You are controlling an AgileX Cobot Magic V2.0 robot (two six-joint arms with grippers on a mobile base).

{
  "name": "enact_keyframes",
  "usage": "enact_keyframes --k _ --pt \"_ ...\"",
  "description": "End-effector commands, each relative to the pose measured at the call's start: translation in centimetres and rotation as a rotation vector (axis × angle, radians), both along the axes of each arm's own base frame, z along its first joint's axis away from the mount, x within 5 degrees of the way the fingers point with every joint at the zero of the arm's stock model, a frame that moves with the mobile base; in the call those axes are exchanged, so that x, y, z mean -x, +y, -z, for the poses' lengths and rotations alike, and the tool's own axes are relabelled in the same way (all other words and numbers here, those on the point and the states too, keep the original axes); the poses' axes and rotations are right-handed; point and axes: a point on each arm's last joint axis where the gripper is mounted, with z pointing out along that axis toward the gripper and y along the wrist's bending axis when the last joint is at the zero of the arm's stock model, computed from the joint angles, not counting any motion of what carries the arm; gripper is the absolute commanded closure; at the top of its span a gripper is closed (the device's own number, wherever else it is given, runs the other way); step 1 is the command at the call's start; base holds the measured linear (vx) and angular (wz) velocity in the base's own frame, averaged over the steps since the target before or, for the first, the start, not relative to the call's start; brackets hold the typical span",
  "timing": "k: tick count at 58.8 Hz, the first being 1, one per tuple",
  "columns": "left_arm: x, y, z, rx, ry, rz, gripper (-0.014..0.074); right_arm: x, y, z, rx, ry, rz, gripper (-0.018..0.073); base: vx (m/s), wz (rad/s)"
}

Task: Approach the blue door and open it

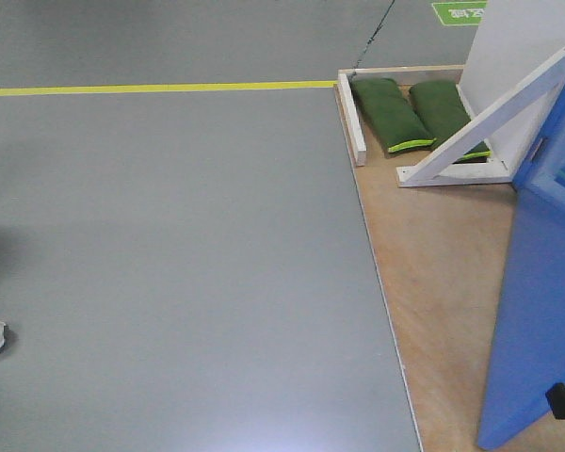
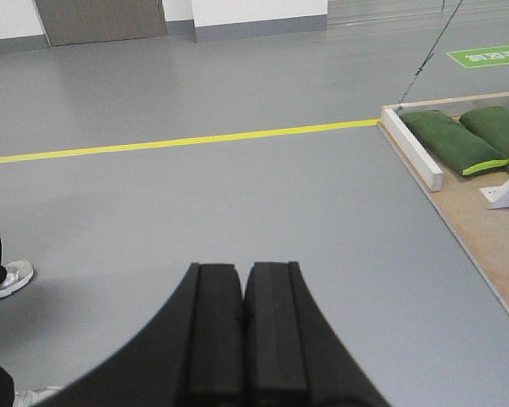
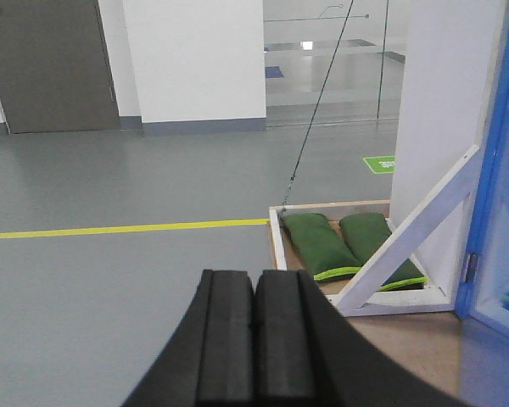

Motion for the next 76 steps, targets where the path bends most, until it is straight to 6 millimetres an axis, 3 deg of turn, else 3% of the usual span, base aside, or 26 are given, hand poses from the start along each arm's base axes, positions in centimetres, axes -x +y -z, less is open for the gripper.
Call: enact_keyframes --k 1,21,27,41,48,57,63,76 --pt "-0.1 0.0 -0.6 0.003 -0.091 -0.003 0.0526 0.0 -0.2 -0.2 0.015 -0.082 0.016 0.0557 0.12 0.0" --pt "-0.1 0.0 -0.6 0.003 -0.09 -0.003 0.0526 0.0 -0.1 -0.3 0.016 -0.083 0.016 0.0557 0.08 0.01" --pt "-0.1 0.0 -0.6 0.003 -0.09 -0.003 0.0526 0.1 -0.1 -1.2 0.017 -0.104 0.016 0.0557 0.04 0.0" --pt "-0.1 0.0 -0.6 0.003 -0.09 -0.003 0.0526 0.4 -0.1 -6.0 0.017 -0.195 0.016 0.0557 0.02 0.0" --pt "-0.1 0.0 -0.6 0.003 -0.09 -0.003 0.0526 0.1 -0.2 -9.9 0.017 -0.236 0.017 0.0557 0.0 0.0" --pt "-0.1 0.0 -0.6 0.003 -0.09 -0.003 0.0526 -1.2 -0.5 -11.6 0.003 -0.203 0.066 0.0557 0.0 0.0" --pt "-0.1 0.0 -0.6 0.003 -0.09 -0.003 0.0526 -2.3 -1.4 -12.0 -0.091 -0.163 0.176 0.0557 0.0 0.0" --pt "-0.1 0.0 -0.6 0.003 -0.09 -0.003 0.0526 -3.9 -5.1 -13.0 -0.617 -0.226 0.503 0.0557 0.0 0.0"
